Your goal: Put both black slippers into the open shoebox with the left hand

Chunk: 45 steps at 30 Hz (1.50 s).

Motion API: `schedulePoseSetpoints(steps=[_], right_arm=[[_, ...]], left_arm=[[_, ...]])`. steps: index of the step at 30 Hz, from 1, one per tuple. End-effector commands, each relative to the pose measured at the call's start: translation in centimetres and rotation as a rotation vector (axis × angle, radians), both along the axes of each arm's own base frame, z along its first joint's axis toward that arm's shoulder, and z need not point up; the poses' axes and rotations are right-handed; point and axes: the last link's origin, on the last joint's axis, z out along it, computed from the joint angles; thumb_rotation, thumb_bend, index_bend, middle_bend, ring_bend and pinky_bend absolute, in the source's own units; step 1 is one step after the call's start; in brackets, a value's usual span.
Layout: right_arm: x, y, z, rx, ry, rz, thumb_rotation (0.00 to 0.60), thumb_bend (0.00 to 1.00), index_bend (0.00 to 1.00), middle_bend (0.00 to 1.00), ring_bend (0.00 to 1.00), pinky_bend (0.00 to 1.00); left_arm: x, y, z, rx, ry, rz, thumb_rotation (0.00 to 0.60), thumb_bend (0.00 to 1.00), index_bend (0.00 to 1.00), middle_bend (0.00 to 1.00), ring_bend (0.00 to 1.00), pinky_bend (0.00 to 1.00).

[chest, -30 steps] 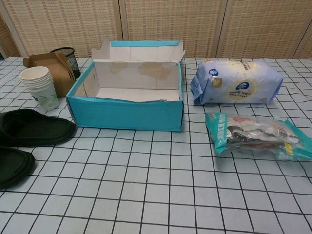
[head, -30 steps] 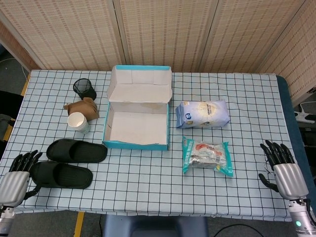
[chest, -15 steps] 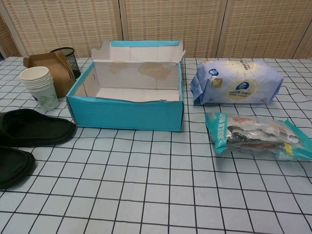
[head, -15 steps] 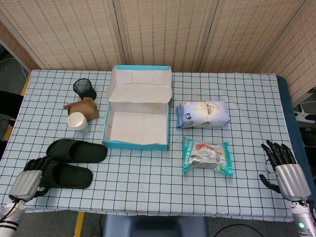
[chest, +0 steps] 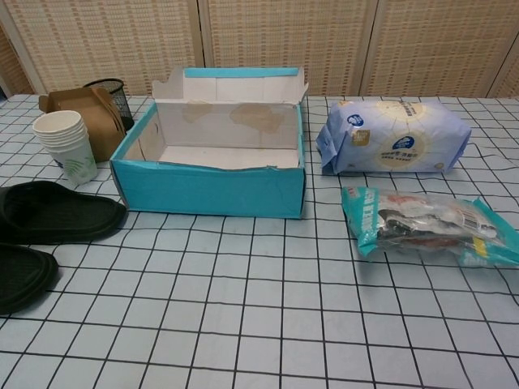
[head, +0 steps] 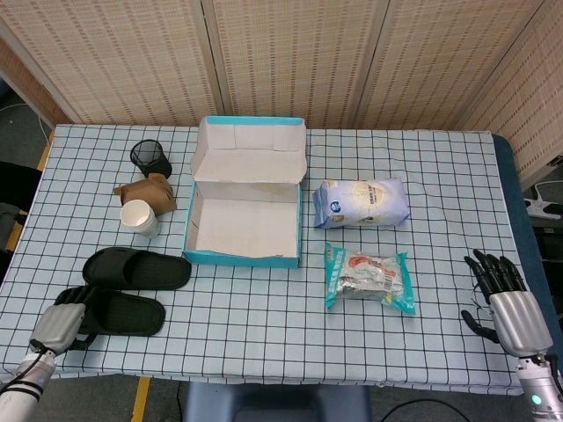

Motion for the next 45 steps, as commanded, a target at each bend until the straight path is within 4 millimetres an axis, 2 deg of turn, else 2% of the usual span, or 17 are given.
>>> schedulePoseSetpoints(steps=[1,16,24,27,30,34,36,40,45], right_arm=[[0.0,0.0,-0.1,0.008,-0.001,-0.002,0.6,0.18,0.0,0.0,0.0,0.0],[-0.1,-0.2,-0.1,0.027,-0.007,-0.011,0.6,0.18,0.0,0.0,0.0,0.0],[-0.2,-0.2,-0.1,0.032,-0.005,-0.02,0.6,0.18,0.0,0.0,0.0,0.0],[-0.2,-0.2,-0.1,0.035,-0.003,-0.022,0.6,0.18,0.0,0.0,0.0,0.0],[-0.2,-0.2,-0.1,0.036,-0.003,-0.023,0.6,0.18,0.0,0.0,0.0,0.0],[-0.2,-0.1,-0.1,0.038,-0.003,-0.024,0.6,0.18,0.0,0.0,0.0,0.0],[-0.2,-0.1,-0.2,0.041,-0.003,-0.025,0.6,0.18,0.0,0.0,0.0,0.0],[-0.1,-0.1,-0.2,0.045,-0.002,-0.027,0.6,0.18,0.0,0.0,0.0,0.0],[-0.1,0.0,-0.2,0.046,-0.004,-0.027,0.6,0.18,0.0,0.0,0.0,0.0]], left_arm=[[-0.1,0.2,-0.2,-0.006,-0.002,0.003,0.6,0.35,0.0,0.0,0.0,0.06],[-0.7,1.0,-1.5,-0.045,0.012,0.01,0.6,0.35,0.0,0.0,0.0,0.07],[-0.8,1.5,-2.4,-0.021,0.016,-0.047,0.6,0.36,0.0,0.0,0.0,0.1],[-1.0,1.5,-2.7,-0.015,0.025,-0.061,0.6,0.38,0.09,0.11,0.04,0.18],[-1.0,1.5,-2.8,0.009,0.019,-0.071,0.6,0.39,0.3,0.33,0.22,0.32],[-0.8,1.2,-2.6,0.046,0.019,-0.1,0.6,0.4,0.46,0.5,0.38,0.46],[-0.7,1.0,-2.4,0.064,0.021,-0.113,0.6,0.4,0.48,0.52,0.41,0.49],[-0.3,0.8,-1.7,0.09,0.023,-0.14,0.6,0.4,0.48,0.52,0.41,0.49],[0.8,0.6,-0.1,0.141,0.031,-0.175,0.6,0.4,0.48,0.52,0.41,0.49]])
